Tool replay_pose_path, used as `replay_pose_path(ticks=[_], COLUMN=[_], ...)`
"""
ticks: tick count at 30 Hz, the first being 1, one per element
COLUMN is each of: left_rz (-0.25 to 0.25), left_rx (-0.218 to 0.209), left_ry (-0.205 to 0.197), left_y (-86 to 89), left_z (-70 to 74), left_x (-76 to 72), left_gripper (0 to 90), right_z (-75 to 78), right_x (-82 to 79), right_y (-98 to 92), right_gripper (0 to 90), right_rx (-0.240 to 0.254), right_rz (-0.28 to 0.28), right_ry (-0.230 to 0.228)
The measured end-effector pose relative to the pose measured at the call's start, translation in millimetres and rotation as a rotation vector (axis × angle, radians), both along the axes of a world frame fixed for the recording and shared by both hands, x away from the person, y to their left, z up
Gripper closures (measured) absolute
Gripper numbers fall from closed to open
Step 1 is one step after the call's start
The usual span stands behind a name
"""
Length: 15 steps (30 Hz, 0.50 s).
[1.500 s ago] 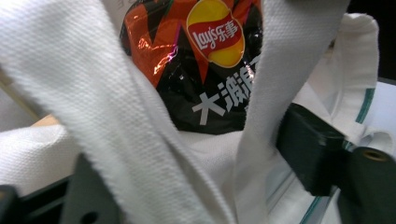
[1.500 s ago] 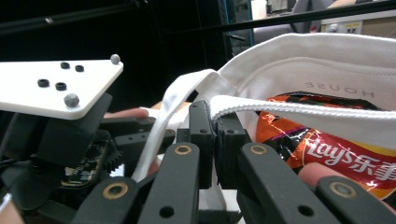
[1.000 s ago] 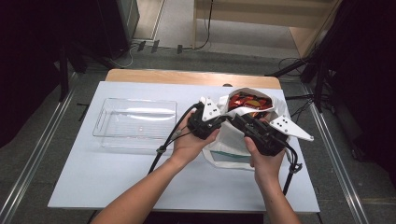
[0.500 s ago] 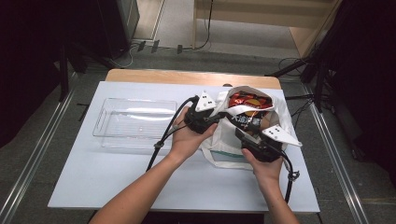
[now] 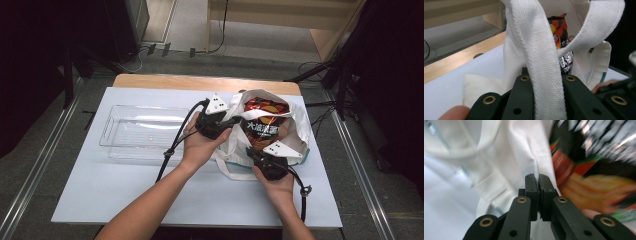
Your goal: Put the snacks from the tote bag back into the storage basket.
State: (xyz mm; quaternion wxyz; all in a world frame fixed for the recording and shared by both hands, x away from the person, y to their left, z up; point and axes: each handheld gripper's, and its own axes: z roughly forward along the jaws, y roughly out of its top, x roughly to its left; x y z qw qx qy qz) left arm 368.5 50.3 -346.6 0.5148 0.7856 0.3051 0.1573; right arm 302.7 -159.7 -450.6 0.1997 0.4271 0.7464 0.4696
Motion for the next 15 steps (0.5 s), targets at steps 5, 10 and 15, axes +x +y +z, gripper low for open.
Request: replay_pose_path(ticks=[5, 10, 15], left_rz=[0.015, 0.016, -0.023], left_rx=[0.003, -0.008, -0.013], left_ry=[0.005, 0.032, 0.027], left_y=[-1.0, -2.6, -4.6], left_z=[6.3, 5.3, 8.1], left_x=[9.5, 17.3, 11.9], left_gripper=[85.0, 83.3, 86.8], right_z=[-8.7, -17.7, -17.5], right_x=[-5.9, -15.3, -18.9], right_y=[2.1, 0.2, -4.3], right_gripper=[90.0, 90.0, 89.6], right_rx=[-0.017, -0.029, -0.013], right_rz=[0.031, 0.054, 0.071], right_ry=[0.076, 0.106, 0.09])
